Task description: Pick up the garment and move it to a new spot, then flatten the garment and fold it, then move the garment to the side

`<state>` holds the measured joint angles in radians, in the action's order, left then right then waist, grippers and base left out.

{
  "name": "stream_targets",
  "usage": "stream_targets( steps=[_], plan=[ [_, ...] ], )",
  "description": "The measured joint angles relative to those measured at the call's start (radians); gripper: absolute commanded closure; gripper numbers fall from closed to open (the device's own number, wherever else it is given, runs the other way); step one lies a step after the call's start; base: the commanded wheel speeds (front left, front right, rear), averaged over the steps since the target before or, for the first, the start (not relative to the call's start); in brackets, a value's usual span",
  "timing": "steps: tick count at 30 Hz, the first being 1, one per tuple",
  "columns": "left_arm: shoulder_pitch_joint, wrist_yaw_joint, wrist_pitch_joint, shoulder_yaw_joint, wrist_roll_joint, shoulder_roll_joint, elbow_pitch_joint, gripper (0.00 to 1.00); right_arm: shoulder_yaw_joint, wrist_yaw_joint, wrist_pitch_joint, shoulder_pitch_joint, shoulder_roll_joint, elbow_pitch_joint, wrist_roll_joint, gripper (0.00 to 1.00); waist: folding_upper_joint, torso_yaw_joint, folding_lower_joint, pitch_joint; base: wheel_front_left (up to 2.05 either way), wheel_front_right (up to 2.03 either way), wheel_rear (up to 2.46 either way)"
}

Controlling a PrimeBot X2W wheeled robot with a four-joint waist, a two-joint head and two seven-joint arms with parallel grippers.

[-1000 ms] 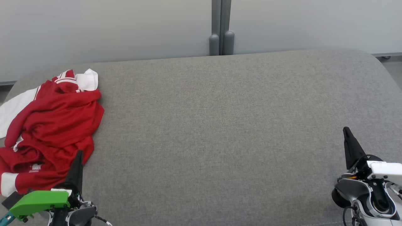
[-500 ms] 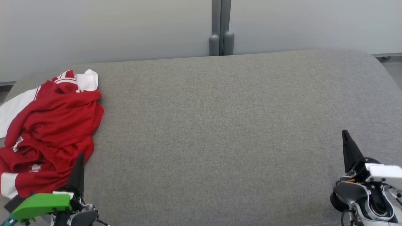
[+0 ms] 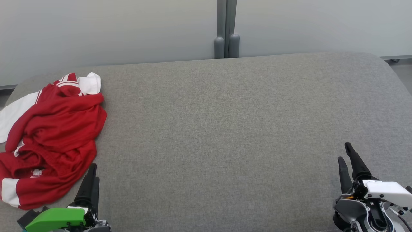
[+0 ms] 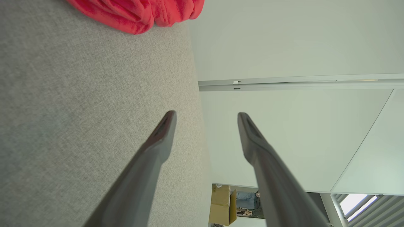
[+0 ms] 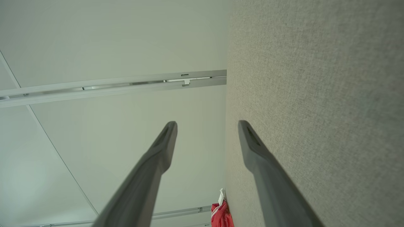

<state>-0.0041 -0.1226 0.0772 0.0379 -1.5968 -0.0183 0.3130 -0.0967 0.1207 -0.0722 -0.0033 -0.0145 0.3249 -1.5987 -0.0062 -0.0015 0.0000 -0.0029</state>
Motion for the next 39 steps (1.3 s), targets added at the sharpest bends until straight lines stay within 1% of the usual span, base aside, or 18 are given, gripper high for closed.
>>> stream_targets(
  steps=[5,7,11,12,15,16,20,28,31,38,39],
  plan=[
    [0.000,0.000,-0.018,-0.012,0.018,0.000,-0.009,0.00,0.013,-0.001,0.017,0.000,0.000,-0.010,0.041,0.00,0.0000,-0.001,0.0000,-0.004,0.00,0.00,0.00],
    [0.000,0.001,-0.023,-0.018,0.046,0.000,-0.015,0.00,0.019,-0.008,0.024,0.000,-0.002,-0.016,0.070,0.00,0.0000,-0.002,0.0000,-0.005,0.00,0.00,0.00],
    [0.000,0.001,-0.039,-0.038,0.086,-0.003,-0.034,0.00,0.025,-0.010,0.036,0.000,-0.011,-0.033,0.131,0.00,0.0000,-0.003,0.0000,-0.008,0.00,0.00,0.00],
    [0.000,0.004,-0.043,-0.040,0.105,-0.004,-0.035,0.00,0.026,-0.017,0.037,0.000,-0.014,-0.039,0.148,0.00,0.0000,-0.003,0.0000,-0.009,0.00,0.00,0.00],
    [-0.001,0.014,-0.052,-0.048,0.141,-0.011,-0.043,0.00,0.031,-0.019,0.046,-0.001,-0.019,-0.054,0.199,0.00,0.0000,-0.004,0.0000,-0.010,0.00,0.00,0.00],
    [-0.001,0.020,-0.053,-0.051,0.156,-0.015,-0.046,0.00,0.035,-0.026,0.047,-0.001,-0.019,-0.060,0.214,0.00,0.0000,-0.005,0.0000,-0.011,0.00,0.00,0.00],
    [-0.001,0.034,-0.065,-0.068,0.215,-0.027,-0.064,0.00,0.050,-0.035,0.064,-0.002,-0.022,-0.080,0.285,0.00,0.0000,-0.006,0.0000,-0.013,0.00,0.00,0.00],
    [-0.002,0.063,-0.093,-0.080,0.372,-0.040,-0.101,0.00,0.095,-0.061,0.089,-0.003,-0.042,-0.117,0.436,0.00,0.0000,-0.007,0.0000,-0.016,0.00,0.00,0.00],
    [-0.002,0.076,-0.105,-0.104,0.449,-0.054,-0.113,0.00,0.120,-0.070,0.100,-0.003,-0.050,-0.128,0.512,0.00,0.0000,-0.007,0.0000,-0.018,0.00,0.00,0.00],
    [-0.002,0.096,-0.124,-0.133,0.575,-0.068,-0.132,0.00,0.160,-0.081,0.125,-0.003,-0.051,-0.144,0.621,0.00,0.0000,-0.009,0.0000,-0.020,0.00,0.00,0.00],
    [-0.002,0.097,-0.132,-0.138,0.592,-0.068,-0.132,0.00,0.166,-0.089,0.128,-0.002,-0.051,-0.146,0.636,0.00,0.0000,-0.009,0.0000,-0.021,0.00,0.00,0.00]
  ],
)
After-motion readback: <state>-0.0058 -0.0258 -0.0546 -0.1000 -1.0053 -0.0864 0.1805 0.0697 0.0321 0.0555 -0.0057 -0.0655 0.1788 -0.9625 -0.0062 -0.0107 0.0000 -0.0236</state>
